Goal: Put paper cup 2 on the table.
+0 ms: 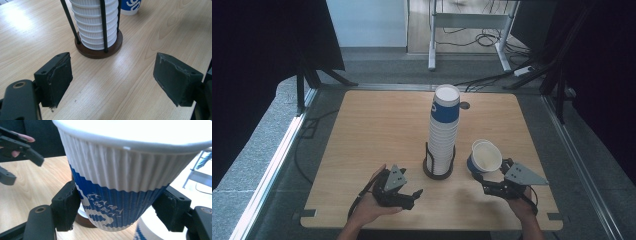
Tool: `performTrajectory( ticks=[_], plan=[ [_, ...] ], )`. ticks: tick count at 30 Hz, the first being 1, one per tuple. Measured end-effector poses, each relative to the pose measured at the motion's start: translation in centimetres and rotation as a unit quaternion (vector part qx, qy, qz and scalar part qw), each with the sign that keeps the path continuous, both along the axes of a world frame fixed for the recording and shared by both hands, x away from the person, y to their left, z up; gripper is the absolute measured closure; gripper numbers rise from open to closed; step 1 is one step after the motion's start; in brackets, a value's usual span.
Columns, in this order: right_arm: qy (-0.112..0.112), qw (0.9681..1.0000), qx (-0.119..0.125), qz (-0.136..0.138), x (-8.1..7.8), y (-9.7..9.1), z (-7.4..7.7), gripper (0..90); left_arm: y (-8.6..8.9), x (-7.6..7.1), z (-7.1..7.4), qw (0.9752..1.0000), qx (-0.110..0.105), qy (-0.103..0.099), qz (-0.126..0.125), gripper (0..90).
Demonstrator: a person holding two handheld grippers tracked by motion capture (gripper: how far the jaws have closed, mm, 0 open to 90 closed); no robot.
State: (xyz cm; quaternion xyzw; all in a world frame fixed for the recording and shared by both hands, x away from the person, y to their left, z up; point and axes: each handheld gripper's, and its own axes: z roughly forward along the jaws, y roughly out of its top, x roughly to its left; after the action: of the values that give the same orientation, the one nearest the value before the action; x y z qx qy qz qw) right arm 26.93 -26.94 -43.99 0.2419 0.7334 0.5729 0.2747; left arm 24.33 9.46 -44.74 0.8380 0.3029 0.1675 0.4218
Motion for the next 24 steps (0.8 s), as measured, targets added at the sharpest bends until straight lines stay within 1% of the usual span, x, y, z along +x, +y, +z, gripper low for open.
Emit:
performTrajectory(
  ticks=[4,5,9,12,16,20,24],
  plan=[
    [0.000,0.9999,0.009,-0.014,0.2,-1.1,0.1,27.0,0.1,0.1,0.1,1.0000,-0.004,0.001,0.001,15.7],
    [0.000,0.9999,0.009,-0.014,0.2,-1.1,0.1,27.0,0.1,0.2,0.1,1.0000,-0.004,0.001,0.001,15.7],
    [-0.003,0.9994,0.014,-0.032,0.3,-2.5,0.3,27.0,0.1,0.4,0.0,1.0000,-0.002,0.002,0.004,15.8],
    [-0.004,0.9991,0.014,-0.040,0.3,-3.0,0.4,27.0,0.1,0.3,0.1,1.0000,-0.003,0.000,0.004,15.8],
    [-0.011,0.9980,0.020,-0.059,0.2,-4.1,0.7,27.0,0.2,0.3,0.4,1.0000,-0.006,-0.003,0.004,15.8],
    [-0.011,0.9965,0.027,-0.078,-0.1,-5.5,0.6,27.0,0.2,0.6,0.5,0.9999,-0.009,-0.005,0.005,15.9],
    [-0.011,0.9946,0.026,-0.100,-0.3,-6.6,0.6,27.0,0.3,0.8,0.5,0.9999,-0.011,-0.006,0.003,15.9]
  ],
)
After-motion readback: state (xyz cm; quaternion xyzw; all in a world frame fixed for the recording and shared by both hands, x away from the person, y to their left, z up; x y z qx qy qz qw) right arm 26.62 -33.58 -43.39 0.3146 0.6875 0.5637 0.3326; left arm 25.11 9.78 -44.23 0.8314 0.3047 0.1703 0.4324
